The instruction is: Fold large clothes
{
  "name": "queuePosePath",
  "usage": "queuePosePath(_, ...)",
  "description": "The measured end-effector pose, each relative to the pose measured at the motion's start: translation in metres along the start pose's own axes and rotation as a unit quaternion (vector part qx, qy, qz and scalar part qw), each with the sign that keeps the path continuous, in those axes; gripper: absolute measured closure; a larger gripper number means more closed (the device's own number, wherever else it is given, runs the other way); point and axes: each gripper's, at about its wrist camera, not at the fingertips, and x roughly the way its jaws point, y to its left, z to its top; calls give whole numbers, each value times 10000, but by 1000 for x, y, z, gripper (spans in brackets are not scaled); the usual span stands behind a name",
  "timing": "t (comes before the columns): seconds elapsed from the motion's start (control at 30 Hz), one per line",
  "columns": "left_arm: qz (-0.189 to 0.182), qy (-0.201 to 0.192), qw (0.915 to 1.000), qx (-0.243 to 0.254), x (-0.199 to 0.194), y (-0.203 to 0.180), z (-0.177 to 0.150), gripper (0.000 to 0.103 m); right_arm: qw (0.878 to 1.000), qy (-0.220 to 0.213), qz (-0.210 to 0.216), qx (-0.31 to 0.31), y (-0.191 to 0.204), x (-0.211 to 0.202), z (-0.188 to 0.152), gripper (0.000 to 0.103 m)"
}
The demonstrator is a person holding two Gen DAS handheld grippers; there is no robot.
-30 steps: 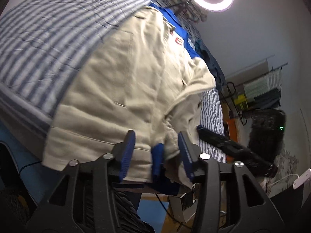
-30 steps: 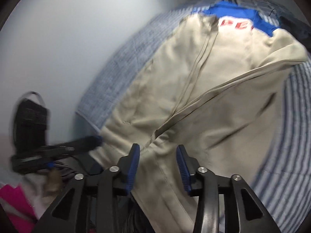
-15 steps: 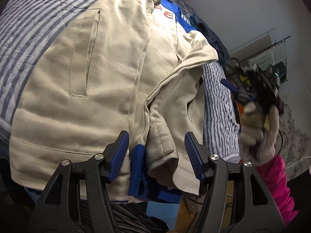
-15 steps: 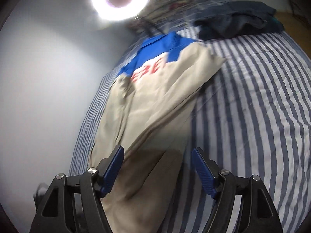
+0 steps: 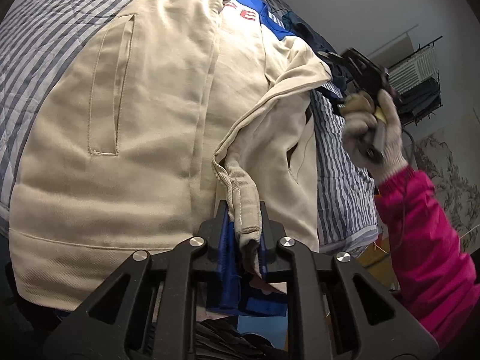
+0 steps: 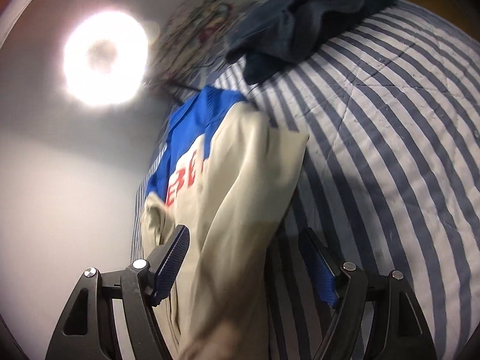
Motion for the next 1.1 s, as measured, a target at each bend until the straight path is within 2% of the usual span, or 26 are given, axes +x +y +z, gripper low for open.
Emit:
queuePosePath(0.07,-96,13,10000,-15,-2,-1,-2,92,10000,-40,0,82,1,7,7,30)
queuePosePath(0.13,-188,31,9998,-22,-4,-5,-4,93,10000,-13,-69,-47,10,15,14,54)
queuePosePath(0.17,-230,46,9997,-23,-4,-6,-5,94,9996,64,-180,-188,18,21,18,75)
queuePosePath(0.23,-350,86,9993,-42,-4,-11,-8,94,9962,125,-516,-697,40,23,20,91)
queuePosePath(0.3,-442,129,9989,-44,-4,-14,-11,95,9864,140,-856,-1397,75,23,19,99)
queuePosePath(0.47,-554,178,9983,-26,-8,-16,-16,95,9551,240,-1359,-2620,149,35,9,101)
queuePosePath(0.57,-554,205,9982,-140,-8,-10,-17,95,9276,427,-1729,-3283,188,66,-8,101)
queuePosePath(0.67,-503,258,9982,-218,-6,-4,-18,95,9125,604,-1863,-3592,208,105,-24,101)
queuePosePath(0.73,-434,275,9985,-207,-6,-2,-19,95,9124,845,-1803,-3575,208,133,-31,95)
queuePosePath(0.8,-397,268,9987,-201,-7,-2,-19,95,9187,1184,-1594,-3415,204,158,-36,75)
queuePosePath(0.87,-388,266,9987,-209,-8,-1,-20,95,9280,1285,-1321,-3238,201,162,-37,75)
queuePosePath(0.93,-386,276,9987,-208,-8,-3,-21,95,9434,1230,-843,-2963,200,145,-28,71)
queuePosePath(1.0,-399,274,9986,-200,-8,-4,-21,95,9514,1015,-499,-2866,199,115,-21,69)
queuePosePath(1.03,-402,272,9986,-198,-8,-5,-21,95,9528,875,-454,-2873,197,99,-19,69)
queuePosePath(1.1,-411,266,9986,-208,-7,-5,-21,95,9471,755,-636,-3052,192,71,-24,70)
